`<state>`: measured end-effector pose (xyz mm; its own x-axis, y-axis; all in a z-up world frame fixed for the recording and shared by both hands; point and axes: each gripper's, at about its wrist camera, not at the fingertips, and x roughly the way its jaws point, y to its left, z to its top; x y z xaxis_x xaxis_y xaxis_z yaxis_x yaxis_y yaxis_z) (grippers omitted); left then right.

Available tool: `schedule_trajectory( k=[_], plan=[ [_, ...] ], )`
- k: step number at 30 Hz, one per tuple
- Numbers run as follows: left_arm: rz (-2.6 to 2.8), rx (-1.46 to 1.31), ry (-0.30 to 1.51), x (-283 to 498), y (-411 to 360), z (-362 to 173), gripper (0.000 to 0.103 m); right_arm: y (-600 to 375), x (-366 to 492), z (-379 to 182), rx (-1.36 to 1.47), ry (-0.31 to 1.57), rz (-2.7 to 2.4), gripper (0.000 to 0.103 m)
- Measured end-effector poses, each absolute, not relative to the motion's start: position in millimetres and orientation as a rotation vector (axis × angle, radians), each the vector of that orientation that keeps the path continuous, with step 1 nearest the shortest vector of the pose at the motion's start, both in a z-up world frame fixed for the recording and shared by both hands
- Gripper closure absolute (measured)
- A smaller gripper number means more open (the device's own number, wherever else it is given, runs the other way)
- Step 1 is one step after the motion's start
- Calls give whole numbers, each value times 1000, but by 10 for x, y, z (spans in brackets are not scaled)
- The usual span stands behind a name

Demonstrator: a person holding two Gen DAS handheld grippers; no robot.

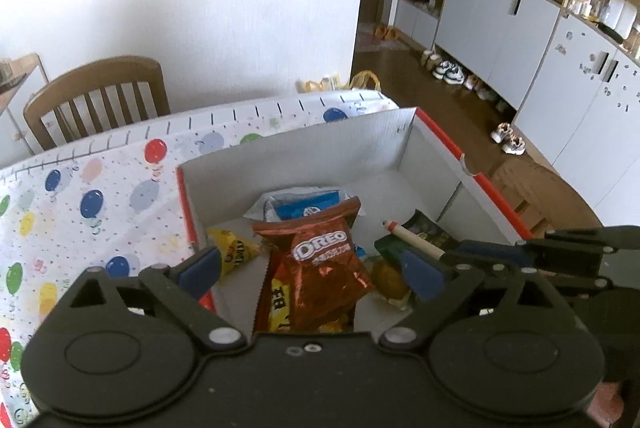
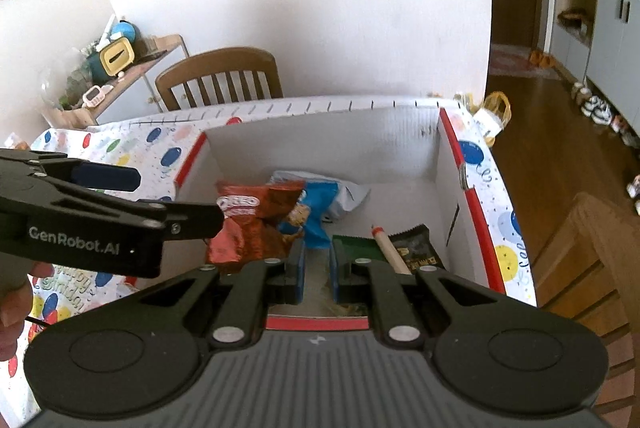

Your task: Organize snacks

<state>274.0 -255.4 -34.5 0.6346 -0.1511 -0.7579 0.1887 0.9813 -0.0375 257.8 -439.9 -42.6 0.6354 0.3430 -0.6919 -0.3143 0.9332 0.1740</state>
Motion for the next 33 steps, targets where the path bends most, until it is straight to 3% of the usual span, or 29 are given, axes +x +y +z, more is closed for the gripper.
schedule_trajectory(
  k=[15, 18, 20, 26, 33],
  plan=[
    [-199, 40, 725, 2126, -2118, -25, 2, -4240, 2028, -35, 40, 685, 367, 88],
    [-209, 34, 717, 2033, -2056, 3, 1, -4210, 1901, 25, 44, 660, 365, 64],
    [-215, 33, 708, 1964, -2019, 19, 1, -4193, 1830, 62, 42, 642, 362, 35],
    [-240, 36, 679, 1753, -1962, 82, 1, -4184, 1620, 159, 41, 602, 358, 23],
    [-251, -8, 659, 1548, -1875, 120, 1, -4216, 1383, 235, 81, 582, 366, 19]
  ],
)
